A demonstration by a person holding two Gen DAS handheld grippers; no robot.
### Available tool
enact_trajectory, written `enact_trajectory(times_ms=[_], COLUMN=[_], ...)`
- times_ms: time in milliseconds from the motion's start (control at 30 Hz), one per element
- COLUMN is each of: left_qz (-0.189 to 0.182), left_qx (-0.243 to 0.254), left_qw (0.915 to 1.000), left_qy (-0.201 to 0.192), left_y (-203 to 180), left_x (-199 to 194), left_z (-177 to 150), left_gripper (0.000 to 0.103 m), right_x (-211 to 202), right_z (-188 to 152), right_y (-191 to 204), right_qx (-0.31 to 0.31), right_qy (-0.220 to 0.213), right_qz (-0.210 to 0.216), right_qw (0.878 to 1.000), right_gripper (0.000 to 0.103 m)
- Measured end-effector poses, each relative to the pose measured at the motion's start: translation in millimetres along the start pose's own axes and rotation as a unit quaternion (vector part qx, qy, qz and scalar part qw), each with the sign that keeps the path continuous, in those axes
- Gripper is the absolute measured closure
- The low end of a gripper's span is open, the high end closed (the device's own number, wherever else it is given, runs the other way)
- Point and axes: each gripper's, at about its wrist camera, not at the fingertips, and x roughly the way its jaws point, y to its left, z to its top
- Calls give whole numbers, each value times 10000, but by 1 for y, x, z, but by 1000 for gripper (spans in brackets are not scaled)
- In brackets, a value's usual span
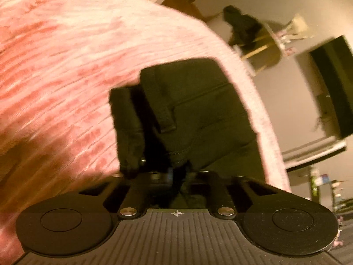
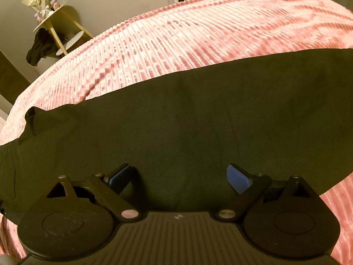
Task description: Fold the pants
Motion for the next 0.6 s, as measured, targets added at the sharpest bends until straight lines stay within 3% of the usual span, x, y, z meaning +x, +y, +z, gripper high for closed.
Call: enact_trajectory(times_ms=[167,233,300,367,400,467,500,533,600], left_qz=[-517,-219,329,850,1127,1528,1614,1610,1368], left_qx=[286,628,841,842,833,674,584,581,877], left_qw=[9978,9974,9959,9928,9897,9829,9793,9773,9783], left_qy=[-305,-284,-103,-104,-293,-781,-1073,-1245,-1284], left_y=[-10,-16,-19,-17,-16,-16,-18,-23,-42], left_x=[-46,-44,-33,-32,-37,-53,-62,-68,-70], left_z=[0,0,-2,-9,-14,-21,-25,-29,-40], left_gripper=[97,95,91,80,74,31,24,17,14], right_x=[-4,-7,-14,-19,-19,-13,-8,-1,17], right_z=[0,2,4,5,6,7,8,9,15], right_y=[-3,0,9,23,31,52,64,77,108], right_qx=[97,44,-111,-296,-393,-673,-818,-957,-1229], right_qy=[-80,-133,-374,-608,-668,-726,-710,-665,-552], right_qz=[74,108,207,468,583,824,932,1022,1158], right_qw=[9999,9998,9990,9966,9953,9917,9897,9879,9841], right_gripper=[10,14,21,27,33,47,56,59,61])
